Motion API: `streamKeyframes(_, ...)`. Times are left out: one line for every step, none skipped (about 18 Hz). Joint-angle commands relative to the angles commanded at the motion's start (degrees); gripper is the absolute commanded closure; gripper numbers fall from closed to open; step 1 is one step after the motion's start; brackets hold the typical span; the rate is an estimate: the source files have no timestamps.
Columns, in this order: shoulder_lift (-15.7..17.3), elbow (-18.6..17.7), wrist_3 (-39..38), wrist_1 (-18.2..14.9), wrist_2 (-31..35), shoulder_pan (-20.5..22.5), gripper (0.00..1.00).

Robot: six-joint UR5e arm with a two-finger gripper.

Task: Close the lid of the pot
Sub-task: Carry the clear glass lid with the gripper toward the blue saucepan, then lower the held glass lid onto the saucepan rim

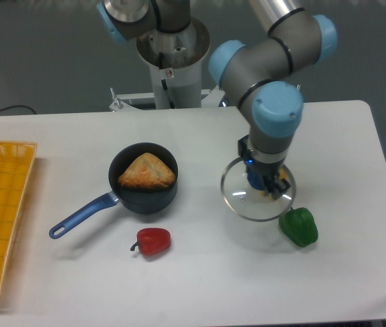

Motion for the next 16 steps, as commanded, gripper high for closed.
streamKeyframes(0.1,-0.5,-0.6,-0.1,0.0,-0.6,0.65)
streamKeyframes(0.4,-0.8,-1.2,-0.2,0.0,-1.3,0.65)
streamKeyframes(0.8,-0.9,-2.4,-0.4,0.0,-2.0,0.65)
streamKeyframes(0.9,-1.1,-3.6,-0.5,0.0,-3.1,0.65)
streamKeyframes(1.0,-1.1,-4.5,-0.6,0.0,-4.0,0.65)
streamKeyframes(1.0,-1.1,-5.4,-0.8,0.0,-4.8,0.65)
streamKeyframes(1.0,-1.2,-6.6,-0.8,0.0,-5.7,0.65)
streamKeyframes(1.0,-1.2,-7.9,-0.8,0.0,-6.8,0.65)
streamKeyframes(1.0,-1.3,-9.0,-0.8,0.0,-7.6,0.65)
streamKeyframes(1.1,-1.9,-10.0,-0.7,0.0,-8.6,0.65)
streamKeyframes(1.1,-2.5,-11.0,-0.5,0.0,-9.8,0.65)
streamKeyframes(1.4,-3.0,-12.0,-0.4,0.0,-10.7,0.65)
streamKeyframes(1.8,-3.6,-12.7,-0.5,0.0,-11.3,0.65)
streamKeyframes(2.0,-4.1,-13.4,-0.6,0.0,-12.0,0.65)
streamKeyframes(2.8,-4.7,-13.9,-0.7,-0.1,-12.8,0.65)
streamKeyframes(3.4,-5.4,-14.2,-0.7,-0.1,-13.4,0.65)
